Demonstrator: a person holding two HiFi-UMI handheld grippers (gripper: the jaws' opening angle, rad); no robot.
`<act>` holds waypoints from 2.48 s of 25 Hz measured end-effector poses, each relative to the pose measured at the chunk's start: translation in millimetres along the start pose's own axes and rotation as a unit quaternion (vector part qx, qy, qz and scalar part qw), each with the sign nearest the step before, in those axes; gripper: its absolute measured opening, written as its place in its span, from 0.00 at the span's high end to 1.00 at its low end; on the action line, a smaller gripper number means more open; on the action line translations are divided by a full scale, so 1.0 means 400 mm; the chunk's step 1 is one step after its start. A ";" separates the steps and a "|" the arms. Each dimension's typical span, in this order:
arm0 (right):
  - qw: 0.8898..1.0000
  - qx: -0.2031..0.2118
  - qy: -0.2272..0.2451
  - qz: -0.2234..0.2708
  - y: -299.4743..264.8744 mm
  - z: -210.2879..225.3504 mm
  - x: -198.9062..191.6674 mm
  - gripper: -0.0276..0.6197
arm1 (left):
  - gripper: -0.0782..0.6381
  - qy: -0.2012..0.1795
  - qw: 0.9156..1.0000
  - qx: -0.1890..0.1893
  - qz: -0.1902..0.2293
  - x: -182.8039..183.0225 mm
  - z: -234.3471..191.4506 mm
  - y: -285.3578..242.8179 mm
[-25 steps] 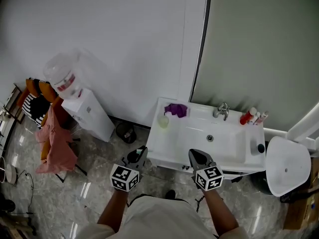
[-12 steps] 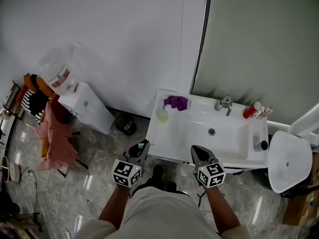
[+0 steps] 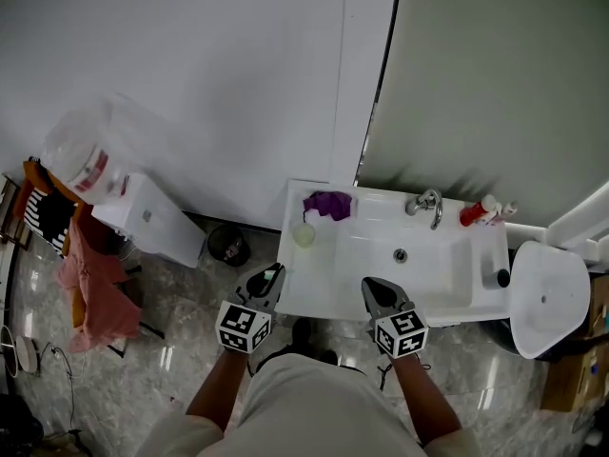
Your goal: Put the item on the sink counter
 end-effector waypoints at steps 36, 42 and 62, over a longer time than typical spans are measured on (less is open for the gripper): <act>0.982 -0.125 -0.127 -0.064 -0.277 0.062 -0.118 0.94 | 0.85 -0.096 0.985 -0.095 -0.104 -0.296 -0.214 -0.609; 0.982 -0.117 -0.130 -0.073 -0.284 0.079 -0.127 0.94 | 0.85 -0.104 0.983 -0.087 -0.121 -0.336 -0.210 -0.640; 0.983 -0.108 -0.128 -0.081 -0.295 0.114 -0.118 0.94 | 0.78 -0.118 0.979 -0.082 -0.143 -0.389 -0.193 -0.658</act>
Point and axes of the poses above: the fingertips, and each gripper's own axes: y backward along the fingers, z to its right, x out of its top, the point moved 10 cm from there along y, backward along the fingers, and after that the axes turned 4 degrees about x, right-handed, at the moved point
